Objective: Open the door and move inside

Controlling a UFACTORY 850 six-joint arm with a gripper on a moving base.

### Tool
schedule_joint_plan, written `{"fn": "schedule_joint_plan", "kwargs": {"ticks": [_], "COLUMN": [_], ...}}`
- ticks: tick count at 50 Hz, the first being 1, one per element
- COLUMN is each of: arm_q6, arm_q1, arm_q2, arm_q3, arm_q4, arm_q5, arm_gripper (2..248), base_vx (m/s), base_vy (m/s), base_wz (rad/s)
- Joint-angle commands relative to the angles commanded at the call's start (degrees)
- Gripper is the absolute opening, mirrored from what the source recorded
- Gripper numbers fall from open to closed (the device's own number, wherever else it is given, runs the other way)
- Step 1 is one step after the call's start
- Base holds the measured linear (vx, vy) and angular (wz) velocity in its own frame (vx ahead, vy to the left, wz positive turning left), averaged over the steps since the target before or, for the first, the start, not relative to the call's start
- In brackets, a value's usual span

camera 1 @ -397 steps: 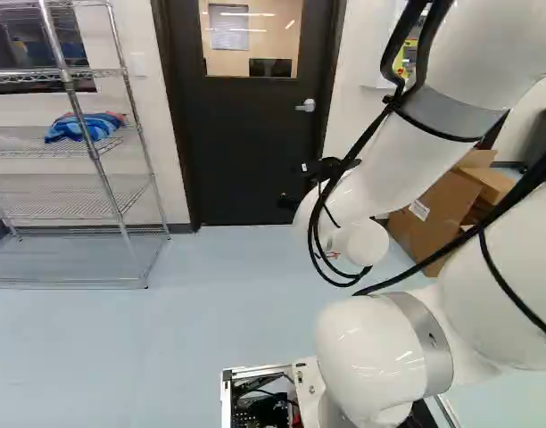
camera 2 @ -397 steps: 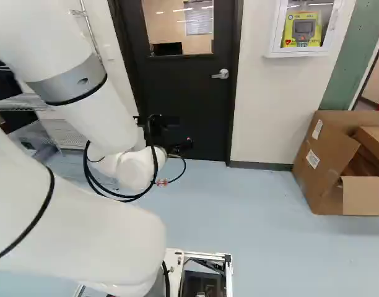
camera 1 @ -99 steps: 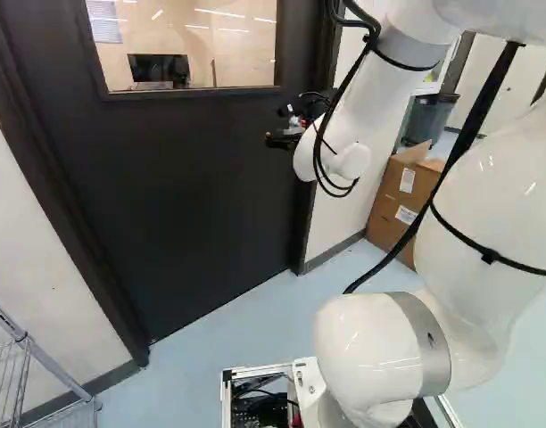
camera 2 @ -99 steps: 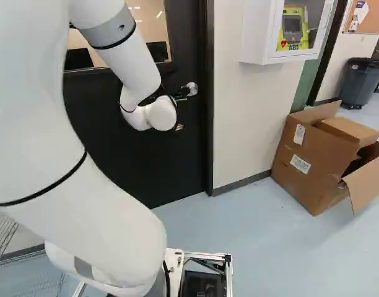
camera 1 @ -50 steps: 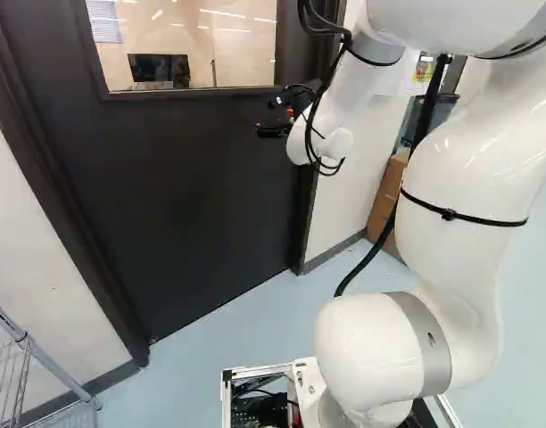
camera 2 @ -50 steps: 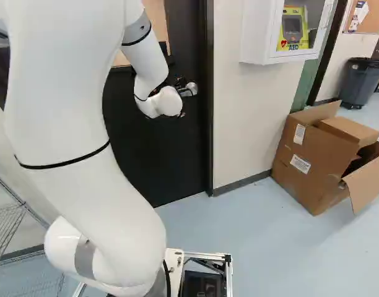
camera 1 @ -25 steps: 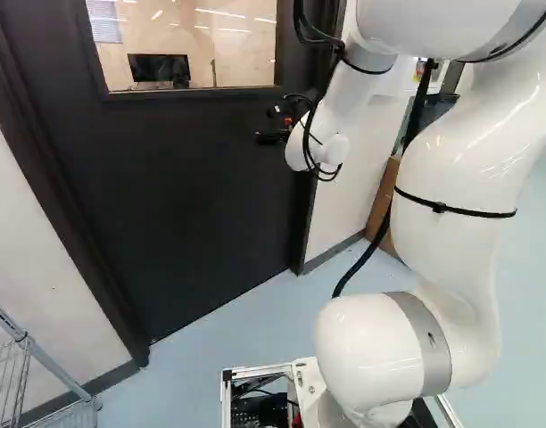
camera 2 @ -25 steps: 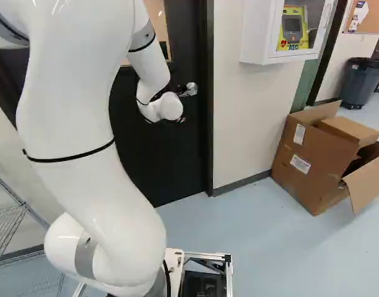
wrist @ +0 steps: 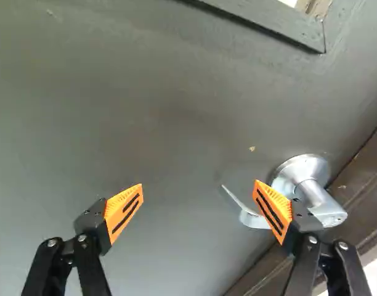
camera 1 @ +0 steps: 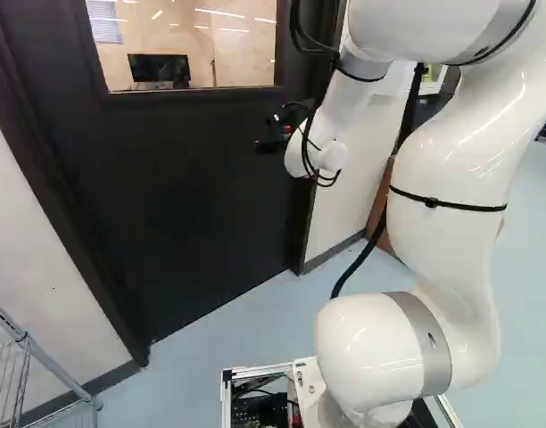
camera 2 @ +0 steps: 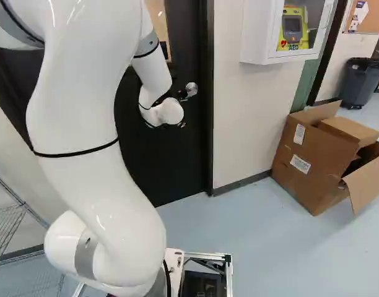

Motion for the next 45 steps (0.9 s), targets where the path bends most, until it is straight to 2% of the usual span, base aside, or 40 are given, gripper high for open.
{"fn": "schedule_joint_plan", "kwargs": {"ticks": [45], "arm_q6": [0.0], "arm_q1": [0.0], "arm_q2": [-5.2], "arm_q3": [0.3], "arm_q4": [0.0], "arm_q5": [0.0], "arm_gripper": [247], "base_vx": [0.000], "base_vy": [0.000], "base_wz": [0.000]}}
